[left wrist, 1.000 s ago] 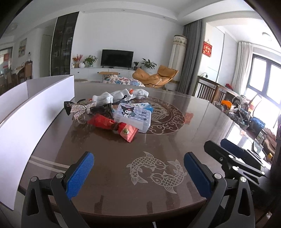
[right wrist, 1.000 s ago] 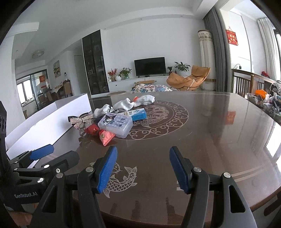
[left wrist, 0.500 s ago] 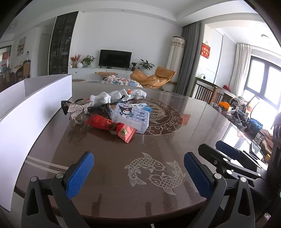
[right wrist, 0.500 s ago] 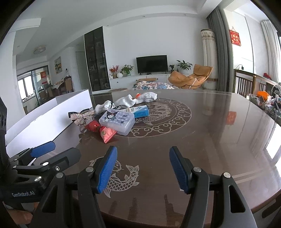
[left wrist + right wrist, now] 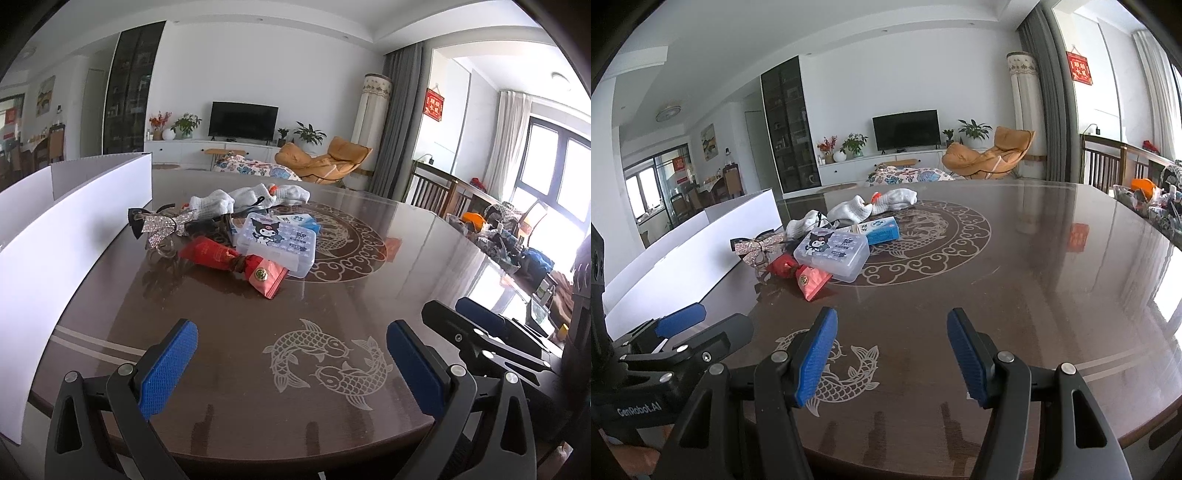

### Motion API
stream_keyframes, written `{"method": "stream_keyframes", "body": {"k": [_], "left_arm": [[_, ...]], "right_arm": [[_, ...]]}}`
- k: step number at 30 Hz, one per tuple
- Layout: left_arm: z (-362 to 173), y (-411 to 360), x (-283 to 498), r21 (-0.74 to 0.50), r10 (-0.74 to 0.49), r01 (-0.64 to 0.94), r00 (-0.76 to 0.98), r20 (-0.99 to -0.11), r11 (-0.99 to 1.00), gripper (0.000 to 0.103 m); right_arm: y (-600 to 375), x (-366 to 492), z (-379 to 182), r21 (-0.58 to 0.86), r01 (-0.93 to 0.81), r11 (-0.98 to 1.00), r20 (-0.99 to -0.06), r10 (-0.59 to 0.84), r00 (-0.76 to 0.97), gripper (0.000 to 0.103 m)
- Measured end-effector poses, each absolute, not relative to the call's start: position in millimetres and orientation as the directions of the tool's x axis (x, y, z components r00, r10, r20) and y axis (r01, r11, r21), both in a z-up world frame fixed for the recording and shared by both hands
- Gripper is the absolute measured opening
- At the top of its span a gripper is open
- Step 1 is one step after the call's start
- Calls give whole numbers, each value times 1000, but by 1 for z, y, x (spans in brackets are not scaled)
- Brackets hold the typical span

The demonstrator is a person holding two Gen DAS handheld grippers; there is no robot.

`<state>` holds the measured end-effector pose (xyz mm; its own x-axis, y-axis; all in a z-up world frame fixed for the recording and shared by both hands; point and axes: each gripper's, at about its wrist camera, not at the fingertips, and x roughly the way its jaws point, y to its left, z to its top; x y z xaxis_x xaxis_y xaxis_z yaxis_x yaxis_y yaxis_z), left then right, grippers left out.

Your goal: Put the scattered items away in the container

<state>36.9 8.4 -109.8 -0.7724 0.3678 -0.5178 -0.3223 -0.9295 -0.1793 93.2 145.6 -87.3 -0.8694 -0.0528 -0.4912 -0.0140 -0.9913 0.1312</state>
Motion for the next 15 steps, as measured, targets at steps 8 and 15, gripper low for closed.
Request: {"method": "stream_keyframes", "body": {"k": [8, 15], "left_arm": [[-110, 9, 37, -169, 363, -324, -771, -523, -931, 103], [-111, -2, 34, -216, 368, -298, -767, -525, -930, 103]], "right_arm": [[148, 93, -87, 142, -17, -990, -489, -55, -871, 63], [154, 85, -92, 186, -17, -982, -518, -83, -851, 63]]}}
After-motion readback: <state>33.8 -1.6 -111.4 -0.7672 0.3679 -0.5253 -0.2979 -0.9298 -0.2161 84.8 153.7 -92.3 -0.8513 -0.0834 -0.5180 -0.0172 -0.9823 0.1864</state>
